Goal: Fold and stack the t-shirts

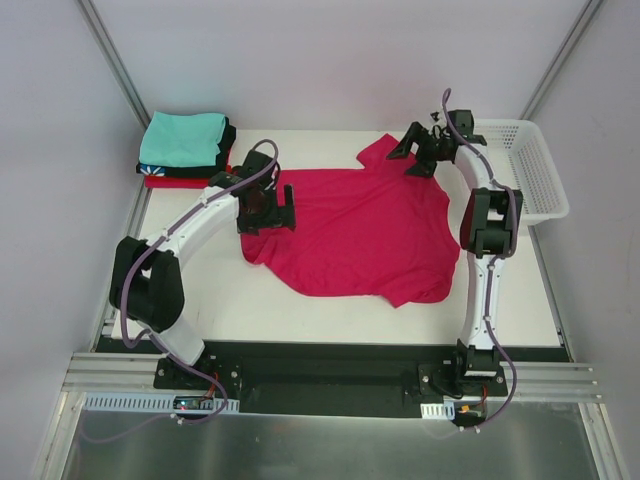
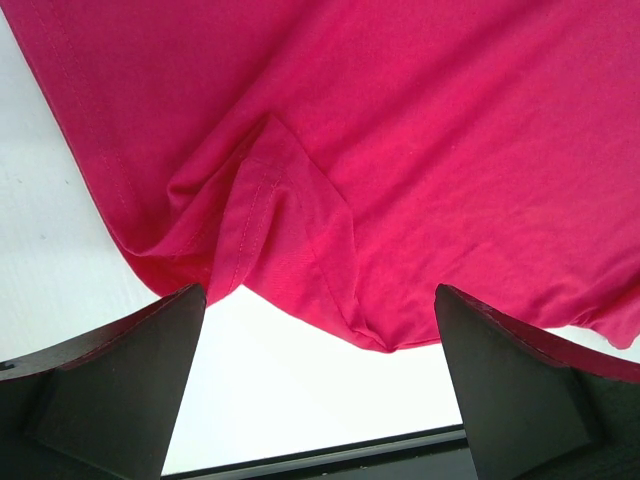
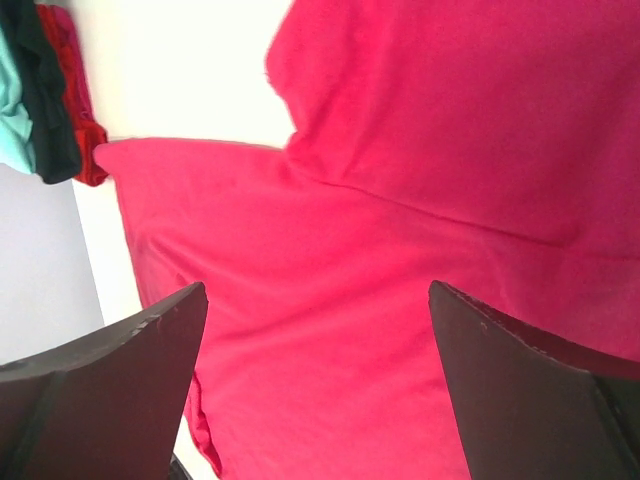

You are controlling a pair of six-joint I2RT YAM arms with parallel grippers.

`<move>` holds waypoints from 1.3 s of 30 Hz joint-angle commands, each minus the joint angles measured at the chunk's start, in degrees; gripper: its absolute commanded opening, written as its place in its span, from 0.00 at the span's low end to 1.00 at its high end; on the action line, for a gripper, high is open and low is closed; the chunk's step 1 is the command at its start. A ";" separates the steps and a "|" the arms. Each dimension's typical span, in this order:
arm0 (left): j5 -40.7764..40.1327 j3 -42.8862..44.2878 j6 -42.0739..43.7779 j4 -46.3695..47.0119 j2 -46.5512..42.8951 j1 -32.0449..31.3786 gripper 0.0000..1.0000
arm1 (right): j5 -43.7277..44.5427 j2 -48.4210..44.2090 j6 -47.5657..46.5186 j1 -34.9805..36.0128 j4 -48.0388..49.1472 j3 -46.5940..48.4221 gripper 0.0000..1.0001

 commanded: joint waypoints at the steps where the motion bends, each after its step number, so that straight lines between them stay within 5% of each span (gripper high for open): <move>1: -2.04 -0.83 0.88 -0.49 -4.10 -0.49 0.99 | -0.64 -11.81 -2.44 0.53 -3.04 -0.63 0.96; 12: 0.68 -3.30 3.16 3.81 -1.92 0.22 0.99 | 8.49 -40.61 -8.86 12.30 -4.46 -38.47 0.96; 19: -0.11 -0.49 4.40 3.82 3.54 0.22 0.99 | 26.05 -50.40 -13.78 15.83 -11.31 -49.84 0.96; 27: 0.77 -0.84 3.52 4.34 3.72 -0.31 0.99 | 43.55 -46.46 -15.28 15.22 -10.98 -51.53 0.96; 39: -0.11 -2.07 4.22 4.17 1.52 -0.31 0.99 | 46.48 -24.84 -14.40 16.89 -15.45 -32.55 0.96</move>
